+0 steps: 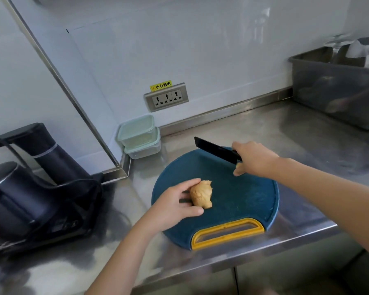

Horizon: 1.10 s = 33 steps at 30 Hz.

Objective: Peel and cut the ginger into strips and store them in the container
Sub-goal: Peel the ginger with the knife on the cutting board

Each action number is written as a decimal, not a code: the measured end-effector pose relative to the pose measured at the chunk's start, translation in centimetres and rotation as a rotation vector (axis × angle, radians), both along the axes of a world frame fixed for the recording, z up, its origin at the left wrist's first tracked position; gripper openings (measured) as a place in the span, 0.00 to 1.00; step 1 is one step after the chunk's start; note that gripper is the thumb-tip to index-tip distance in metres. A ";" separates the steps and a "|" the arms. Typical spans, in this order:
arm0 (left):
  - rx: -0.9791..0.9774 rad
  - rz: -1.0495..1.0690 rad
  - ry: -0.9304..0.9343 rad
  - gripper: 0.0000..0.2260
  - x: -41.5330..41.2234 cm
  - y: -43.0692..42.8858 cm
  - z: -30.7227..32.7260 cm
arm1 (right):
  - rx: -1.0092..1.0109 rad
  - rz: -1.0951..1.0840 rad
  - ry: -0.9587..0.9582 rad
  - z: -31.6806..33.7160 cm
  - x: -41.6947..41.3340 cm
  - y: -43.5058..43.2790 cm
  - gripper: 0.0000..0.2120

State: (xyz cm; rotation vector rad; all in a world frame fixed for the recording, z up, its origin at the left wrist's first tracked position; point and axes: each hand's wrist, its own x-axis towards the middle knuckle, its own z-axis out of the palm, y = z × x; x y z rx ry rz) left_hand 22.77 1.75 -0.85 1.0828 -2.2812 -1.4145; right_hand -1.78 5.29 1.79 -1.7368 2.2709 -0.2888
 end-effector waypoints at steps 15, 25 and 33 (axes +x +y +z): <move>-0.655 0.086 -0.178 0.29 -2.3 2.4 -2.3 | -0.162 -0.063 -0.018 1.0 -0.6 2.3 0.18; -0.585 0.001 -0.054 0.26 0.3 3.3 -2.5 | 0.103 0.127 -0.122 -0.5 3.0 7.0 0.15; -0.693 0.014 -0.061 0.25 1.3 4.0 -2.8 | -0.029 0.145 -0.125 -2.6 4.9 8.0 0.20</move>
